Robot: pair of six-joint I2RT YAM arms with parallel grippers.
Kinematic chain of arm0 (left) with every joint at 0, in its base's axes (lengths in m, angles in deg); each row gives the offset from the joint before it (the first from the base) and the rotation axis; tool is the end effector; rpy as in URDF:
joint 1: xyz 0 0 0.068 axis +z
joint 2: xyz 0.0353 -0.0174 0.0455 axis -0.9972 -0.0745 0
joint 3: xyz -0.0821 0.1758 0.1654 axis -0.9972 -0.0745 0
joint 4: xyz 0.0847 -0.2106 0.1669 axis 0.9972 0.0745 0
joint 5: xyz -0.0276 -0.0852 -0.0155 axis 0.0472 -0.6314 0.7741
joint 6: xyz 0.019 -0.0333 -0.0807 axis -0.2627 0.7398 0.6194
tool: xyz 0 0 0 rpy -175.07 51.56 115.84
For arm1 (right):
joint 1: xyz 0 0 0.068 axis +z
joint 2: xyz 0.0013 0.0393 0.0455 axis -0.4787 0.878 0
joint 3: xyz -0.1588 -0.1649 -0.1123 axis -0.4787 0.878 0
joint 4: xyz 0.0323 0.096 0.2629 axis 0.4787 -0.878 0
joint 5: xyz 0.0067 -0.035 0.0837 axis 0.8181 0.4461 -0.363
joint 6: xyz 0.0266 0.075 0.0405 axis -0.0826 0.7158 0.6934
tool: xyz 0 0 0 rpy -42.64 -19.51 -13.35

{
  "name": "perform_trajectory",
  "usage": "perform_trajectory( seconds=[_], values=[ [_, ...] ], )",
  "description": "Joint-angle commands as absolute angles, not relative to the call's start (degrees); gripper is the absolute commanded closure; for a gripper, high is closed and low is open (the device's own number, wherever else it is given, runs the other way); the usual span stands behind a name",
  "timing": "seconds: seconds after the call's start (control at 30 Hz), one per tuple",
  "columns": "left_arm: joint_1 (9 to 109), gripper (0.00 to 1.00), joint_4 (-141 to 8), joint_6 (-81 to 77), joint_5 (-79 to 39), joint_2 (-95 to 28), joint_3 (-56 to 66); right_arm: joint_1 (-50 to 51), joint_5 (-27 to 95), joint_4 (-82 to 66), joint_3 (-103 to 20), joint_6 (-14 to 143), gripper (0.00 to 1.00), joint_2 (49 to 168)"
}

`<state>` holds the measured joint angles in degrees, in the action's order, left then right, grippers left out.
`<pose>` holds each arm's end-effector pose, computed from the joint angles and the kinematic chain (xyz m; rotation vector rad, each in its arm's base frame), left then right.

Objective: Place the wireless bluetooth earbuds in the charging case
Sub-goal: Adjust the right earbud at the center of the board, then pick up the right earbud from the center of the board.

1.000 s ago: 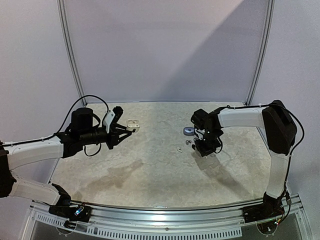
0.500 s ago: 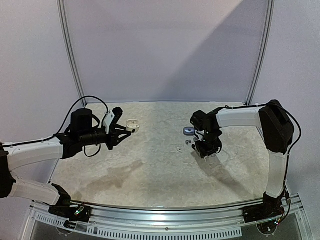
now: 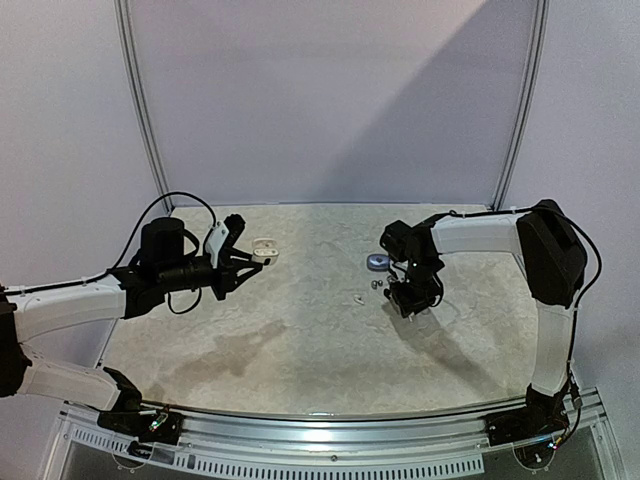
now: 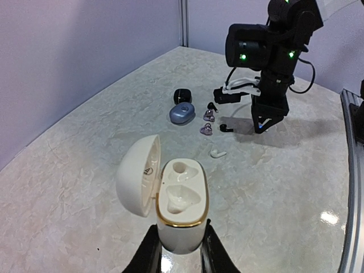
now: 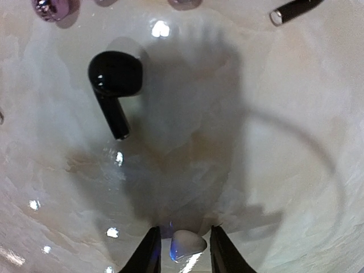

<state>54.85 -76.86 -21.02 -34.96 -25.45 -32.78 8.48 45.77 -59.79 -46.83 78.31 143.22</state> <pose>0.2594 -0.1913 0.1928 0.8950 1.7406 -0.6580 0.3123 0.2293 0.0778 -0.4417 3.0379 -0.0579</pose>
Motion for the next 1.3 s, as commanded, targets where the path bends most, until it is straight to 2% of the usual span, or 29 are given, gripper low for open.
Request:
perform_trajectory(
  seconds=[0.0, 0.1, 0.3, 0.43, 0.53, 0.63, 0.97, 1.27],
  values=[
    [54.1, 1.0, -77.6, -21.7, -34.6, -24.0, -33.9, 8.0, 45.1, -59.9, -47.9, 78.8, 0.73, 145.4],
    [54.1, 1.0, -77.7, -21.5, -34.6, -23.9, -34.1, 8.0, 45.6, -60.6, -47.9, 78.5, 0.76, 145.7],
    [54.1, 1.0, -77.7, -21.4, -34.6, -23.8, -34.1, 8.0, 42.7, -59.3, -48.0, 77.9, 0.91, 144.4],
    [54.1, 1.0, -77.8, -21.3, -34.5, -23.8, -34.1, 8.0, 29.3, -51.0, -45.4, 77.1, 0.92, 141.8],
    [54.0, 1.0, -77.8, -21.2, -34.5, -23.6, -34.3, 8.0, 21.6, -44.3, -42.9, 78.7, 0.9, 140.3],
    [54.1, 1.0, -77.7, -21.1, -34.4, -23.5, -34.3, 8.0, 21.2, -43.3, -42.1, 79.6, 0.89, 141.7],
    [54.1, 1.0, -77.6, -21.2, -34.3, -23.6, -34.3, 8.0, 33.0, -50.6, -42.8, 77.5, 0.65, 143.2],
    [54.1, 1.0, -77.4, -21.4, -34.3, -24.0, -34.2, 8.0, 38.9, -54.3, -44.9, 76.4, 0.61, 141.6]
  ],
)
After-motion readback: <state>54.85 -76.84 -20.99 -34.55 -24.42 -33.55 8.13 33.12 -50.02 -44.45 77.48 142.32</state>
